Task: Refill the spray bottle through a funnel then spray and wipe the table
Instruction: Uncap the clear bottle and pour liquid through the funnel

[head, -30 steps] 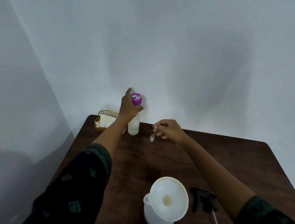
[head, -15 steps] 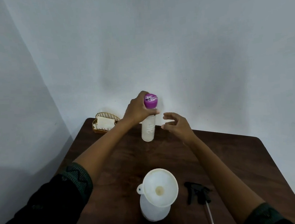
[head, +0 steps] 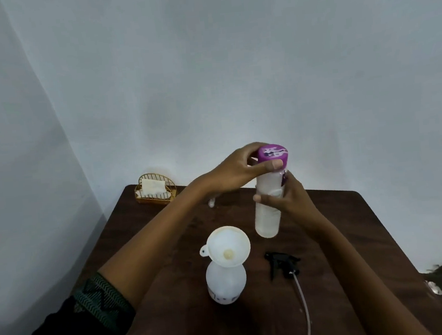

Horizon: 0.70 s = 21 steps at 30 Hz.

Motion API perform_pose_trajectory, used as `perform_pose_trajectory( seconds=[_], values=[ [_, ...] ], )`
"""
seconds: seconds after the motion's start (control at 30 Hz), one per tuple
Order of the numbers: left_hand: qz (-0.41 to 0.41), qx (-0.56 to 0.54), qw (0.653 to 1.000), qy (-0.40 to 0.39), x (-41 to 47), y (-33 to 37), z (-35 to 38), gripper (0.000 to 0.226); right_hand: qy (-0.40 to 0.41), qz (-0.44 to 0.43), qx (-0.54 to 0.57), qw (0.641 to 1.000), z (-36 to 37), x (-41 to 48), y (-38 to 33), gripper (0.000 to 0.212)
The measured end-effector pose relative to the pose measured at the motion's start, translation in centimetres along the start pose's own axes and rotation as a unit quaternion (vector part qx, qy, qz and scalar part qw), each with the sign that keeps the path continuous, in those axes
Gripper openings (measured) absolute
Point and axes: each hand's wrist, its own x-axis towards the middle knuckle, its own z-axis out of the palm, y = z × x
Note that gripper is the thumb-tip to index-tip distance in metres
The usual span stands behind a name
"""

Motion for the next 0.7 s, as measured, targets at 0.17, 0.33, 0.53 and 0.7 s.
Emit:
perform_pose_trajectory(
  seconds=[0.17,0.33,0.53,0.7],
  values=[
    [-0.001,-0.075,0.997,-0.033,-3.7,0.2,4.1,0.055,-0.072,0.045,0.023,0.996,-1.9,-5.6,0.5,0.061],
    [0.014,-0.146,0.989,0.022,-5.5,-0.5,7.5,0.045,-0.073,0.057,0.054,0.994,-1.6,-8.7,1.1,0.067],
    [0.045,-0.120,0.988,0.080,-6.8,-1.7,9.4,0.044,-0.036,0.056,0.082,0.994,-0.1,-10.4,1.8,0.072],
    [0.059,-0.086,0.981,0.161,-7.4,-2.7,10.9,0.054,0.022,0.023,0.100,0.994,1.4,-10.9,2.0,0.062]
  ],
)
